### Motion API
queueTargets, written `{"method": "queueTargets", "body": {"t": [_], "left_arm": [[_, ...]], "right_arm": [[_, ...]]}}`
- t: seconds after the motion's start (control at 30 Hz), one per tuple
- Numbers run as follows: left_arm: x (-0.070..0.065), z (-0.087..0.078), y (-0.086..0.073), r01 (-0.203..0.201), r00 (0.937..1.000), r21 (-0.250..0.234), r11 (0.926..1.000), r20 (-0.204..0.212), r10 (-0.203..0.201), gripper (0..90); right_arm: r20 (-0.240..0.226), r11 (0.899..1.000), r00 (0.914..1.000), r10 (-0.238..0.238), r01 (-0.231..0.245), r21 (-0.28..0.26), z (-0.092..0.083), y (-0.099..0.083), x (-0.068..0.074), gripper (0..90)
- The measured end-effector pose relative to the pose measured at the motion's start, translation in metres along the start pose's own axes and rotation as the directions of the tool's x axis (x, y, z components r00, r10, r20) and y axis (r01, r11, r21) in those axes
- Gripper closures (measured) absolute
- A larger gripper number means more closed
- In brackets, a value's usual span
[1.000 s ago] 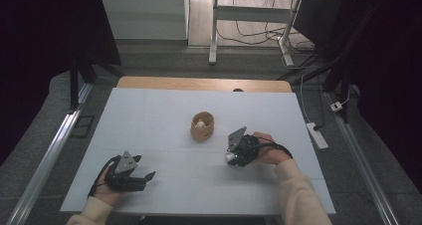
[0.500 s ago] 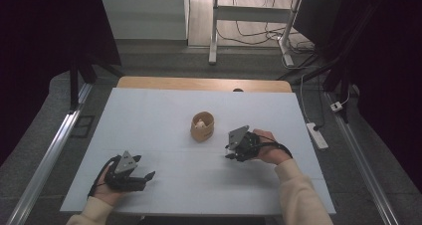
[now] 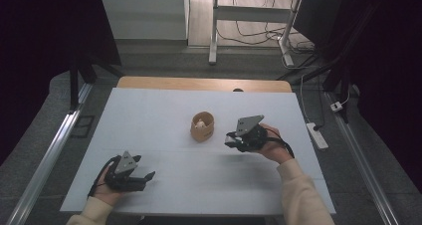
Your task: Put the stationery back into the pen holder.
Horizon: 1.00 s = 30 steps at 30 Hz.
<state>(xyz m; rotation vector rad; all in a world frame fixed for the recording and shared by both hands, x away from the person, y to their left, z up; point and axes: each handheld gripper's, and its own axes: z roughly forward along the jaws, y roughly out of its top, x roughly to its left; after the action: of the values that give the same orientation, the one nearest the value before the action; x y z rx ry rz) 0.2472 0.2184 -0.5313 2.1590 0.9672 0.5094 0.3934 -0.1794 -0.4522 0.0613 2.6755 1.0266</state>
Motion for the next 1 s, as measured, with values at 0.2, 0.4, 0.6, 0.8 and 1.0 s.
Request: {"method": "queueTargets", "body": {"t": [0.2,0.4,0.6,0.8,1.0], "left_arm": [[0.000,0.000,0.000,-0.002,1.0000,0.001,1.0000,0.001,0.002,22.9],[-0.001,0.001,0.000,-0.003,1.0000,0.002,1.0000,0.001,0.003,23.0],[-0.001,0.000,0.000,-0.004,1.0000,0.002,1.0000,0.000,0.004,23.0],[-0.001,0.001,0.000,-0.006,1.0000,0.004,1.0000,0.002,0.006,23.0],[-0.001,0.001,0.000,-0.005,1.0000,0.007,1.0000,0.001,0.005,23.0]], "right_arm": [[0.033,0.995,0.9983,0.049,-0.046,-0.084,-0.010,0.002,-0.004,65.2],[0.048,0.987,0.9953,0.084,-0.076,-0.139,-0.017,0.003,-0.006,65.2],[0.076,0.984,0.9929,0.092,-0.079,-0.159,-0.017,0.004,-0.006,65.2],[0.094,0.977,0.9889,0.115,-0.095,-0.188,-0.019,0.004,-0.007,65.2],[0.110,0.966,0.9832,0.145,-0.117,-0.231,-0.022,0.005,-0.008,65.2]]}}
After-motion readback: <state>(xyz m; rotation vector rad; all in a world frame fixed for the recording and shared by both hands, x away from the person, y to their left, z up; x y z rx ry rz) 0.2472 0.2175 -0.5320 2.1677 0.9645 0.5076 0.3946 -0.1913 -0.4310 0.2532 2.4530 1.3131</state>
